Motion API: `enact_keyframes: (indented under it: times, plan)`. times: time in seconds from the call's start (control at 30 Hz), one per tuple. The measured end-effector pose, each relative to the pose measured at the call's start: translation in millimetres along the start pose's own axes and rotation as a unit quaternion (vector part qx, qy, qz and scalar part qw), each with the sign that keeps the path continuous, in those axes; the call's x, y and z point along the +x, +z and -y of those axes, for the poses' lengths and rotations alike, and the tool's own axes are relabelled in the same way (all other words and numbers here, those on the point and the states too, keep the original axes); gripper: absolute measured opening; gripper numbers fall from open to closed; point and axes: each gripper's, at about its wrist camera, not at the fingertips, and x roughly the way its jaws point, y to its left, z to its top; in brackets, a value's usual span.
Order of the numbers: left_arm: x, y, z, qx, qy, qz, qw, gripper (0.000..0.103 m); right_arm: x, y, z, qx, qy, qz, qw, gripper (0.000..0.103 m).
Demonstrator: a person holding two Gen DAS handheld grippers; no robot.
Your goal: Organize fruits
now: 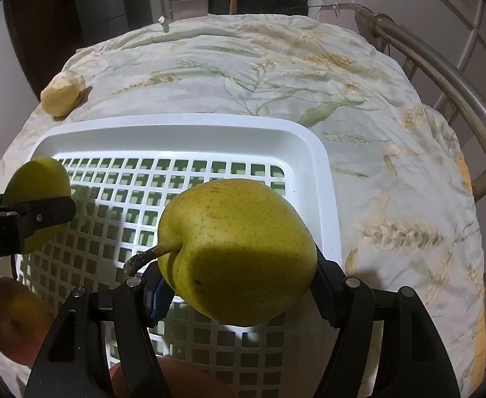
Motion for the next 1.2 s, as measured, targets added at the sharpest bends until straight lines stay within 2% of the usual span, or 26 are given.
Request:
enact_keyframes:
  times: [0.07, 0.13, 0.17, 0.27, 0.33, 0.37, 0.47, 0.57, 0.7, 0.8, 0.87, 0.97, 1.03, 1.2]
  plan:
    - [1.1, 1.4, 0.4, 0.004, -0.001, -0.008, 1.0000, 0.071, 0.9, 0.5, -0.2, -0.002, 0.000, -0.005, 1.000, 0.069]
    - [2.9, 2.1, -2.5, -0.005, -0.023, -0.018, 0.9995, 0.081, 2.1, 1.4, -0.3, -0.006, 0.001, -0.012, 1.000, 0.069]
    - [1.4, 1.6, -4.5, -0.014, -0.039, -0.016, 0.9990, 0.089, 1.3, 1.3, 0.8, -0.004, 0.005, -0.013, 1.000, 0.070]
    - [-13.7, -0.6, -6.5, -0.028, -0.080, 0.007, 0.9964, 0.103, -16.0, 2.8, 7.3, 0.005, 0.023, 0.019, 1.000, 0.086]
    - [-27.8, -2.8, -6.2, -0.034, -0.094, 0.018, 0.9948, 0.103, -32.1, 3.6, 12.6, 0.015, 0.030, 0.044, 0.998, 0.099]
    - [-35.9, -4.3, -5.7, -0.036, -0.101, 0.027, 0.9939, 0.103, -43.5, 3.1, 16.0, 0.018, 0.034, 0.058, 0.998, 0.100]
    - [-68.1, -9.8, -2.3, -0.029, -0.105, 0.063, 0.9921, 0.103, -74.1, -2.2, 26.2, 0.025, 0.043, 0.091, 0.995, 0.101]
    - [-108.0, -23.0, 2.8, -0.015, -0.096, 0.121, 0.9879, 0.103, -106.0, -12.5, 36.8, 0.028, 0.051, 0.125, 0.990, 0.102]
    - [-160.0, -49.1, 13.2, 0.011, -0.090, 0.200, 0.9756, 0.103, -151.3, -31.2, 47.7, 0.032, 0.069, 0.170, 0.983, 0.103]
    - [-193.2, -76.2, 25.1, 0.036, -0.087, 0.259, 0.9612, 0.103, -190.1, -52.4, 52.6, 0.027, 0.081, 0.209, 0.974, 0.103]
    - [-211.9, -99.4, 33.4, 0.054, -0.084, 0.304, 0.9475, 0.103, -217.6, -71.7, 55.7, 0.021, 0.080, 0.239, 0.967, 0.103]
    - [-234.6, -136.4, 44.1, 0.077, -0.081, 0.369, 0.9225, 0.103, -251.2, -102.9, 61.2, 0.027, 0.089, 0.281, 0.955, 0.103]
    - [-243.6, -159.6, 49.9, 0.085, -0.085, 0.399, 0.9092, 0.103, -268.8, -125.0, 66.9, 0.037, 0.101, 0.304, 0.947, 0.103]
    - [-254.9, -203.8, 62.3, 0.081, -0.081, 0.416, 0.9019, 0.103, -293.6, -169.7, 79.4, 0.061, 0.114, 0.338, 0.932, 0.103]
